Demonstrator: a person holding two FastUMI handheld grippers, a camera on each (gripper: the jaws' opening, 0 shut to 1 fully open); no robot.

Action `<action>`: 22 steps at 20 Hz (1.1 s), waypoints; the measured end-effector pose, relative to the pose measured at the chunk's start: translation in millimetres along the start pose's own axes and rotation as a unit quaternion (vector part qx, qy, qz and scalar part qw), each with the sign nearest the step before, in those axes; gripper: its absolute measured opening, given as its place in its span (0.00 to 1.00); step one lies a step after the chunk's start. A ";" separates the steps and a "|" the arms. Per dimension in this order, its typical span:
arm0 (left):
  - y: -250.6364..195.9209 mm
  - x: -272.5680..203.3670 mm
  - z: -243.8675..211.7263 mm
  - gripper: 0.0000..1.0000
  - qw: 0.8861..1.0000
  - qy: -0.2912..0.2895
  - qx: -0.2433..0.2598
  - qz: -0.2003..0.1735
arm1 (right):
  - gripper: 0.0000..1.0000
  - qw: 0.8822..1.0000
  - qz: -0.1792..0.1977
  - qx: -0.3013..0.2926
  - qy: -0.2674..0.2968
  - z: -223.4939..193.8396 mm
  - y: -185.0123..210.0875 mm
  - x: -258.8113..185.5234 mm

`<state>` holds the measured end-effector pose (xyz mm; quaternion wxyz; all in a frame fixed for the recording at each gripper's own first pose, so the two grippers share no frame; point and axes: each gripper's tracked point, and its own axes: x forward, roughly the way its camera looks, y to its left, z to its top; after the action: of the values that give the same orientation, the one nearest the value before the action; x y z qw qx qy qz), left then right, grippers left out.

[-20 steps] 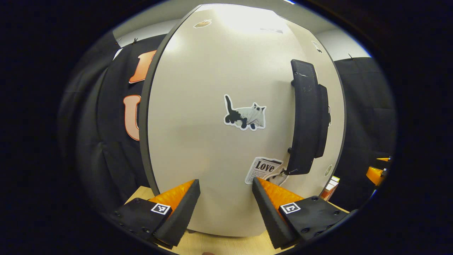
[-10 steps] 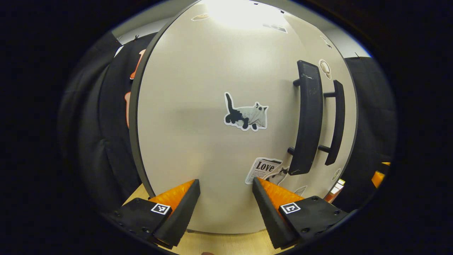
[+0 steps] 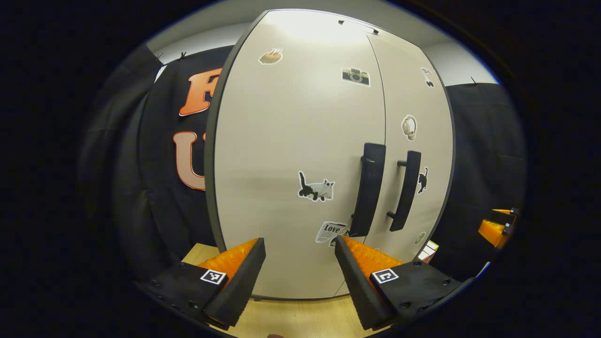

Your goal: Grab one shoe with the right hand and put it into the shoe cabinet, grab the other shoe with the left hand and put it into the shoe cabinet; then close the right door with the right hand and the left door with the left hand.

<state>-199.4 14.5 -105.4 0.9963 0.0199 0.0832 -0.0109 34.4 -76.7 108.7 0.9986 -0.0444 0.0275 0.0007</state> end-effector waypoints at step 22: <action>117.5 -180.1 47.3 0.97 0.993 -0.059 0.003 0.099 | 0.94 0.999 0.014 0.023 -0.030 49.0 -1.0 -59.4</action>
<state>-366.2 133.2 -24.4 0.9955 0.0308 0.0223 0.0863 -22.2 -73.2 160.8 0.9997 -0.0212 -0.0022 0.0153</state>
